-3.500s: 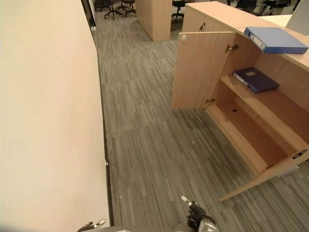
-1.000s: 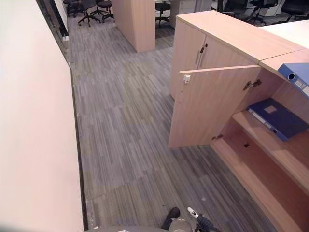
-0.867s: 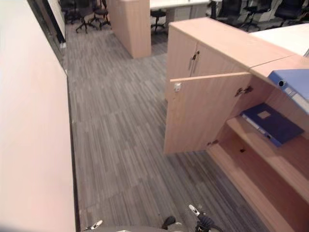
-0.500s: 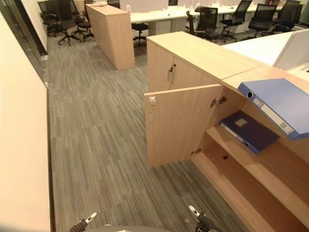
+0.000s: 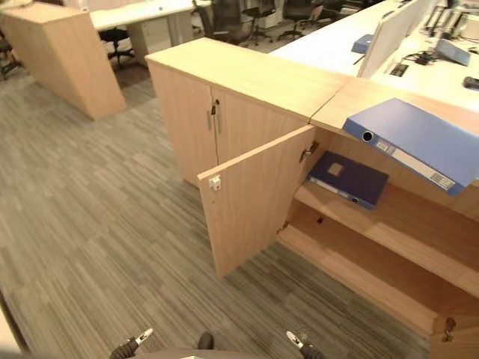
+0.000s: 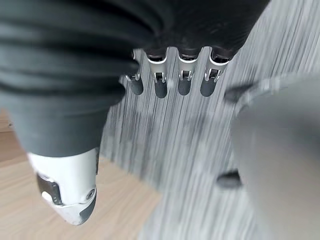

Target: Put the empty folder in the office cabinet

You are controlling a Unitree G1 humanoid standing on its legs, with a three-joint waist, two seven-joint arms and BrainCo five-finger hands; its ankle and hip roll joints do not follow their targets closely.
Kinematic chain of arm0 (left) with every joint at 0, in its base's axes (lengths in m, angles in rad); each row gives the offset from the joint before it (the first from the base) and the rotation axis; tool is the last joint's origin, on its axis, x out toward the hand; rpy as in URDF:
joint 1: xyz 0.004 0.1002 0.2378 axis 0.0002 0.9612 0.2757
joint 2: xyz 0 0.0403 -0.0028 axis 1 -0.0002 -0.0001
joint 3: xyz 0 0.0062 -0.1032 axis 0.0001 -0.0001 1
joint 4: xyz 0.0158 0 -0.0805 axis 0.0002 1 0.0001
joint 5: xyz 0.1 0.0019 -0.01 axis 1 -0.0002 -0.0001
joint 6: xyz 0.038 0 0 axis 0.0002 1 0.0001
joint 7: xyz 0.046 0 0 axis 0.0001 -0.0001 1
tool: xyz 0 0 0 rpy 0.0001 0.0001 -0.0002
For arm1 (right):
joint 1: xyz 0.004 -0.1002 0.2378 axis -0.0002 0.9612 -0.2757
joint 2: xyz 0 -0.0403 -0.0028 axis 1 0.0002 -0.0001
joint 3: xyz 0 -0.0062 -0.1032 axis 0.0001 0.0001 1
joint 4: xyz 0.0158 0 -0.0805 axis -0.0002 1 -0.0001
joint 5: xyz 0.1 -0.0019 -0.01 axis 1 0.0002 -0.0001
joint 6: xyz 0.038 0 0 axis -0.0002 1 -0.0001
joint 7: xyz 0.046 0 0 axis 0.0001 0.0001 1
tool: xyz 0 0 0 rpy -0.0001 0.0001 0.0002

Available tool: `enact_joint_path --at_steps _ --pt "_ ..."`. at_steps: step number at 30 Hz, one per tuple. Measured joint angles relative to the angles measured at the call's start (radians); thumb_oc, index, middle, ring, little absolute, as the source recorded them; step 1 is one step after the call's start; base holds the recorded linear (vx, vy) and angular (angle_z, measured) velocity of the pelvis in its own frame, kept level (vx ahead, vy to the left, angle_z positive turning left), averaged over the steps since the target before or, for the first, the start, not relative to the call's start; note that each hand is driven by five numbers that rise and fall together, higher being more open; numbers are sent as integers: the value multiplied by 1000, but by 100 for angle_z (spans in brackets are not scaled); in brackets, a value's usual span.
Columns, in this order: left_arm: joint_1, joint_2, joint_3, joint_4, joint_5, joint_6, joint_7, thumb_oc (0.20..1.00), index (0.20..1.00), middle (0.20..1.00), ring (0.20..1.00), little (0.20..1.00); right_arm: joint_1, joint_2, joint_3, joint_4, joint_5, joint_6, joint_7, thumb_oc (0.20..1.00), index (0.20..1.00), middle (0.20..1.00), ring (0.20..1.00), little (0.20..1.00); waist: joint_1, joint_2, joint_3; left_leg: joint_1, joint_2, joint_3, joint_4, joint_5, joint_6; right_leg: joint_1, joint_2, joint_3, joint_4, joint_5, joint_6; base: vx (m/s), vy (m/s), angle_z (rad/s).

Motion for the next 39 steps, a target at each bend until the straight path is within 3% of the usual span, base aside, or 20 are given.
enact_joint_path --at_steps 4,8,10,12,14,15,16,17,18,19,20,21,22,23,25,26,27,29,37,39 --pt "5 -3 -14 -14 17 3 -1 1000 1000 1000 1000 1000 10 5 -24 0 0 0 -3 1000 1000 1000 1000 1000 -24 -29 -36 6 -19 36 10 -3 6 -11 -15 35 -16 -3 14 59 140 -32" --pt "36 -4 -14 -12 18 3 -1 1000 1000 1000 1000 1000 9 -5 -34 -2 -1 0 -4 1000 1000 1000 1000 1000 -25 -24 -22 12 -11 110 9 -19 -7 -60 -20 97 16 0 18 16 115 -55" --pt "46 -9 -17 -1 30 5 -1 1000 1000 1000 1000 1000 -9 -12 -34 -2 -1 1 -6 1000 1000 1000 1000 1000 -20 -3 3 14 -1 168 0 -27 4 -100 -31 125 37 -3 24 -1 86 -94" --pt "33 -6 -21 -5 40 5 -7 1000 1000 1000 1000 1000 -9 -12 -34 3 -3 2 -7 1000 1000 1000 1000 1000 -16 0 19 12 -13 160 5 -30 14 -159 -39 133 85 7 32 12 109 -102" --pt "34 -22 -14 4 47 10 -14 1000 1000 1000 1000 1000 -34 -21 -27 -3 -11 0 -6 1000 1000 1000 1000 1000 -11 23 48 17 -7 187 0 -37 22 -254 -36 90 198 40 19 85 67 -122" --pt "31 -28 -11 14 51 13 -15 1000 1000 1000 1000 1000 -52 -26 -27 -7 -12 -2 -9 1000 1000 1000 1000 1000 4 40 60 21 10 221 0 -42 29 -288 -55 23 237 28 15 144 18 -98" --pt "20 -29 -14 20 55 13 -16 1000 1000 1000 1000 1000 -51 -54 -32 -2 -14 1 -23 1000 1000 1000 1000 1000 19 36 76 37 9 266 -1 -48 34 -292 -135 -139 288 14 15 92 -52 -76" --pt "23 -29 -14 23 56 12 -17 1000 1000 1000 1000 1000 -45 -60 -33 -3 -18 2 -22 1000 1000 1000 1000 1000 25 37 72 37 17 266 -1 -59 24 -292 -147 -155 295 13 21 130 -86 -43" --pt "23 -24 -15 20 55 12 -17 1000 1000 1000 1000 1000 -44 -60 -33 -2 -31 7 -29 1000 1000 1000 1000 1000 31 35 70 28 33 261 -1 -88 -5 -283 -143 -201 284 12 23 126 -113 -5" --pt "20 -13 -7 6 55 12 -19 1000 1000 1000 1000 1000 -37 -46 -34 -5 -40 12 -21 1000 1000 1000 1000 1000 30 -2 53 18 20 261 32 -125 -26 -292 -142 -229 228 -8 49 224 -173 -3" --pt "15 2 8 20 56 28 -18 1000 1000 1000 1000 1000 -65 -47 -18 -11 -41 15 -8 1000 1000 1000 1000 1000 16 -13 81 -35 35 276 340 -218 28 -262 -111 -204 173 11 110 264 -218 -21" --pt "36 -17 13 20 57 31 -21 1000 1000 1000 1000 1000 -52 -72 -6 -17 -40 17 -8 1000 1000 1000 1000 1000 18 27 74 22 57 249 279 -287 38 -265 -77 -209 209 22 127 272 -228 -38" --pt "50 -23 27 26 57 36 -19 1000 1000 1000 1000 1000 -38 -64 12 -31 -40 17 -8 1000 1000 1000 1000 1000 18 16 75 91 40 240 171 -281 20 -297 -100 -197 314 8 120 248 -224 -25" --pt "53 -16 30 24 57 38 -19 1000 1000 1000 1000 1000 -29 -56 14 -36 -40 16 -6 1000 1000 1000 1000 1000 3 23 67 107 50 228 135 -260 4 -312 -86 -202 319 -4 90 168 -148 4" --pt "43 -8 31 24 59 33 -22 1000 1000 1000 1000 1000 -30 -46 14 -32 -40 23 -2 1000 1000 1000 1000 1000 2 0 60 107 53 222 97 -235 -21 -343 -75 -212 287 8 67 179 -174 34" --pt "42 -3 28 22 59 32 -22 1000 1000 1000 1000 1000 -23 -43 14 -27 -40 25 -1 1000 1000 1000 1000 1000 3 -15 52 110 66 211 82 -219 -16 -337 -58 -226 257 44 2 190 -192 30" --pt "50 -9 28 25 59 33 -22 1000 1000 1000 1000 1000 -21 -49 13 -26 -40 24 -3 1000 1000 1000 1000 1000 6 -2 34 113 103 203 76 -210 -33 -299 -6 -244 201 46 -22 241 -294 25" --pt "75 -14 27 25 59 35 -23 1000 1000 1000 1000 1000 -19 -57 11 -29 -40 21 -4 1000 1000 1000 1000 1000 11 -1 24 115 128 194 90 -182 -44 -278 35 -256 153 65 -81 145 -201 5" --pt "37 -19 8 11 57 32 -14 1000 1000 1000 1000 1000 -47 -82 12 -47 -38 14 -10 1000 1000 1000 1000 1000 8 7 30 73 197 158 170 -145 -95 -214 112 -296 82 30 -133 138 -173 11" --pt "26 -17 -3 -17 55 31 -9 1000 1000 1000 1000 1000 -52 -81 15 -44 -38 15 -10 1000 1000 1000 1000 1000 7 7 31 69 214 155 191 -140 -105 -210 125 -295 83 7 -122 108 -197 -2"
